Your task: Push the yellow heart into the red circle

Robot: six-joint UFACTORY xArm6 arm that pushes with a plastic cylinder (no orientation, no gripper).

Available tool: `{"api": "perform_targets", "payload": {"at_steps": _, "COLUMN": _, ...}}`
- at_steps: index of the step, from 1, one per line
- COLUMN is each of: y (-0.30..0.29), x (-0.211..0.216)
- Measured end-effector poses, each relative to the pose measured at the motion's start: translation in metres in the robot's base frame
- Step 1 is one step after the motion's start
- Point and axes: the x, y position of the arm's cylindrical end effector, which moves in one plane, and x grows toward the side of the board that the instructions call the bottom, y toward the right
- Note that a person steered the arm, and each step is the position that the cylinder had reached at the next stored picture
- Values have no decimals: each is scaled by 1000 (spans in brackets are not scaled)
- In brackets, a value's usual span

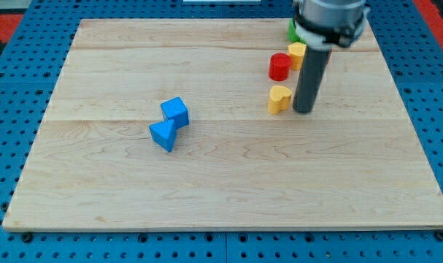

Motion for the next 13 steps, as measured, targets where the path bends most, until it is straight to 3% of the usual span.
{"api": "perform_targets", "payload": {"at_steps": 1, "y": -50, "x": -19}}
{"api": "perform_targets", "payload": {"at_steps": 2, "y": -79, "x": -82}}
{"api": "perform_targets", "payload": {"at_steps": 3, "y": -69, "x": -71}}
{"api": "perform_targets", "payload": {"at_steps": 4, "y": -105, "x": -53}}
{"api": "perform_targets", "payload": {"at_steps": 5, "y": -62, "x": -29}}
{"api": "perform_targets", "payload": {"at_steps": 6, "y": -43, "x": -46}}
{"api": "perform_targets", "payload": {"at_steps": 7, "y": -40, "x": -75}}
{"api": "perform_targets", "payload": {"at_steps": 8, "y": -53, "x": -42}}
{"api": "perform_targets", "payload": {"at_steps": 9, "y": -53, "x": -48}}
{"api": "perform_targets", "payload": {"at_steps": 11, "y": -42, "x": -122}}
{"api": "perform_targets", "payload": {"at_steps": 12, "y": -64, "x": -98}}
{"api": "perform_targets", "payload": {"at_steps": 13, "y": -71, "x": -37}}
